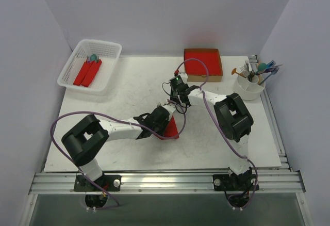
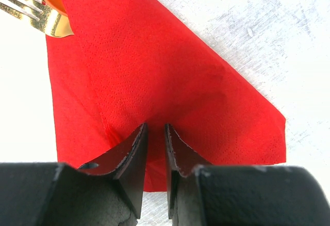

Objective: Place the utensils on the paper napkin and roll it up
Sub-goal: Roll the napkin at the center of the board.

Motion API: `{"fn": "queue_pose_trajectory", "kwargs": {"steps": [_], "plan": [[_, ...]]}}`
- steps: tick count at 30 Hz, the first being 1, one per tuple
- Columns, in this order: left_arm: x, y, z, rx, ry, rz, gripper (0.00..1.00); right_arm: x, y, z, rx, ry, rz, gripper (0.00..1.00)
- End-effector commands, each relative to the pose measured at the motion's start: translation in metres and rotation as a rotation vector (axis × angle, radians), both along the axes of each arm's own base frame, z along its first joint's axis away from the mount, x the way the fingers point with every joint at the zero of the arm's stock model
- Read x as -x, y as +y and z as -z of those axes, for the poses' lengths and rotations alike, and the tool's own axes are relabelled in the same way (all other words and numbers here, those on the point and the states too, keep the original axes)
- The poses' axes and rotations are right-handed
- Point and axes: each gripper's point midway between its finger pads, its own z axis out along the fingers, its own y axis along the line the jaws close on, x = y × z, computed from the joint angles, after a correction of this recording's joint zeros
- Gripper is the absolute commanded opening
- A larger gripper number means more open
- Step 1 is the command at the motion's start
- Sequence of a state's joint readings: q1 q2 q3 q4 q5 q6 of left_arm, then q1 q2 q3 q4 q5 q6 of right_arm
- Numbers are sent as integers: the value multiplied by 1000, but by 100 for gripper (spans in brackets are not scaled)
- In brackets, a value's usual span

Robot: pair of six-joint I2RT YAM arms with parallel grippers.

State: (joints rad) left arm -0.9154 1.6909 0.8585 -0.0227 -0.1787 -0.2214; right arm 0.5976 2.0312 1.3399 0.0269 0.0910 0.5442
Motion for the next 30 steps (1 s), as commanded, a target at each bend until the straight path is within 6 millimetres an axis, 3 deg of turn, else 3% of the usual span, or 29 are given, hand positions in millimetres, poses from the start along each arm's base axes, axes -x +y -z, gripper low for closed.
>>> {"fn": "queue_pose_trajectory", "kwargs": {"steps": [1, 18, 30], "plan": [[25, 1, 16, -26, 94, 67, 27, 4, 3, -20, -15, -44, -11, 1], [23, 5, 16, -14, 101, 62, 27, 24, 11, -34, -43, -61, -42, 2], [23, 5, 16, -5, 104, 62, 27, 37, 9, -10, -22, -18, -46, 2]]}}
